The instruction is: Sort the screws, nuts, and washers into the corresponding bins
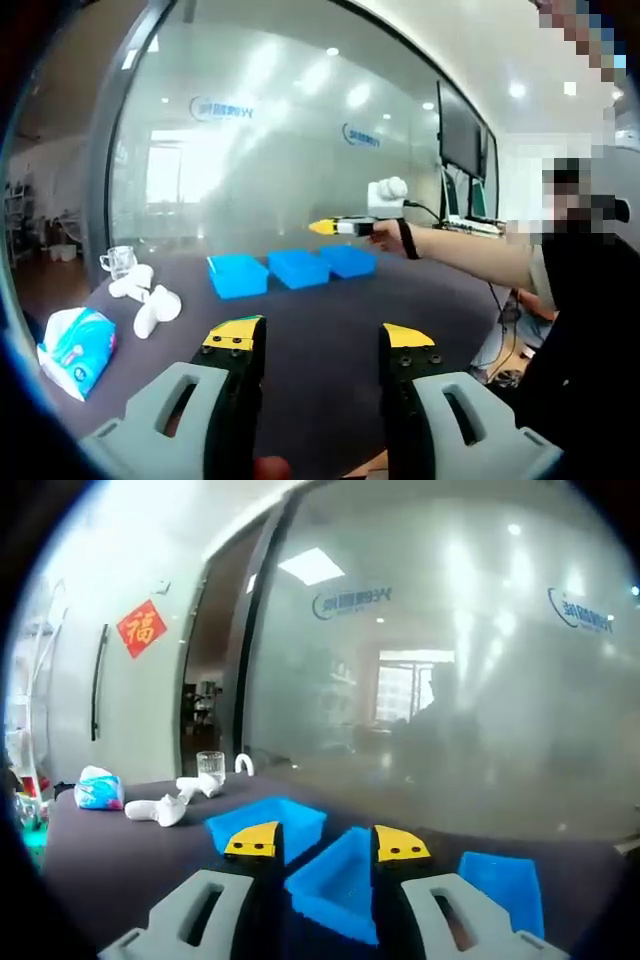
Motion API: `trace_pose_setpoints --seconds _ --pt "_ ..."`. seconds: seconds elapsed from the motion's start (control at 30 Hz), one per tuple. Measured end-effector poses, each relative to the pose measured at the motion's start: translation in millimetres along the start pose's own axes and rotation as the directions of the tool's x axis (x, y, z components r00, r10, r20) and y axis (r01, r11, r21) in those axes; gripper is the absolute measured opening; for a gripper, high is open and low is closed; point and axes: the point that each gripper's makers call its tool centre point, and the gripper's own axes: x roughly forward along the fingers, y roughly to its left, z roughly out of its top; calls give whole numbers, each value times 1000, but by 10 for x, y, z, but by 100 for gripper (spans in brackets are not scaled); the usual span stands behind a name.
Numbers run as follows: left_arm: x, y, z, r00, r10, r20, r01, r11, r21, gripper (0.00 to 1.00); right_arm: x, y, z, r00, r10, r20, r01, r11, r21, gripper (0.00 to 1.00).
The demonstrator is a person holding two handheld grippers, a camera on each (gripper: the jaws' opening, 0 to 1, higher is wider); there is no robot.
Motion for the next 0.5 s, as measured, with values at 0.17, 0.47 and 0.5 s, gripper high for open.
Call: trace_pose_setpoints --seconds 0.17,0.47,0.5 --pt "55 17 11 1000 -4 5 4 1000 3 45 -504 123 20 999 28 42 -28 1000 -7 32" --pt "162 -25 67 999 -31 19 31 1000 3 45 -1490 262 -14 995 49 86 -50 999 5 38" --pt "173 -31 73 999 -34 19 34 999 5 45 -1594 256 -32 995 45 88 -45 999 2 38"
